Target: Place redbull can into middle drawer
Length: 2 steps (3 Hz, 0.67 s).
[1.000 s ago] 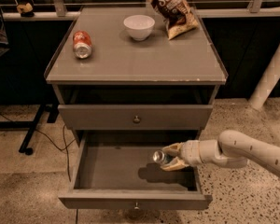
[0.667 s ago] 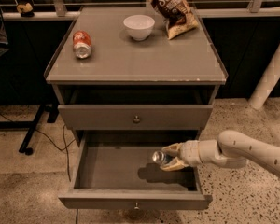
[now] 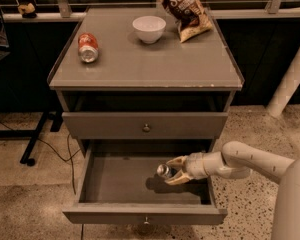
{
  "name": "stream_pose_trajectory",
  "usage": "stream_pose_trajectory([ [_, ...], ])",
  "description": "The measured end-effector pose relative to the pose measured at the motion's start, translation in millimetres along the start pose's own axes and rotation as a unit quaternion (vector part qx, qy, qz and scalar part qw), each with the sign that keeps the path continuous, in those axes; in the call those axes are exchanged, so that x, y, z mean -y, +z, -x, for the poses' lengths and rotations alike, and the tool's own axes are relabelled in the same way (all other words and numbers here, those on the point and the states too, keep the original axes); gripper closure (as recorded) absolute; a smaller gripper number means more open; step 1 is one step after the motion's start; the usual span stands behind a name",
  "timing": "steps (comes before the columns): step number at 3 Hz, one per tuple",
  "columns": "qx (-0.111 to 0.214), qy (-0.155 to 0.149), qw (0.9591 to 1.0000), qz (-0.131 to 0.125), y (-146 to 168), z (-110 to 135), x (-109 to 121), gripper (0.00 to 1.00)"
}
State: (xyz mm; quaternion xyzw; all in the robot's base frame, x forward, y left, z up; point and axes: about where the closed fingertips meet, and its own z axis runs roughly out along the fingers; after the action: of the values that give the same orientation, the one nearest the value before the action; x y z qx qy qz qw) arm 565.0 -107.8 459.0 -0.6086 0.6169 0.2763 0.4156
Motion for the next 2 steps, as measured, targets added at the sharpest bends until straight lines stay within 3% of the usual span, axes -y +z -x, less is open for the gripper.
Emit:
stream_pose_trajectory([
  [1, 0.002, 0.015, 0.9998, 0.012, 13.5, -14.3, 1.1, 1.00],
  [2, 0.003, 0.015, 0.9998, 0.012, 14.2, -14.9, 1.1, 0.81],
])
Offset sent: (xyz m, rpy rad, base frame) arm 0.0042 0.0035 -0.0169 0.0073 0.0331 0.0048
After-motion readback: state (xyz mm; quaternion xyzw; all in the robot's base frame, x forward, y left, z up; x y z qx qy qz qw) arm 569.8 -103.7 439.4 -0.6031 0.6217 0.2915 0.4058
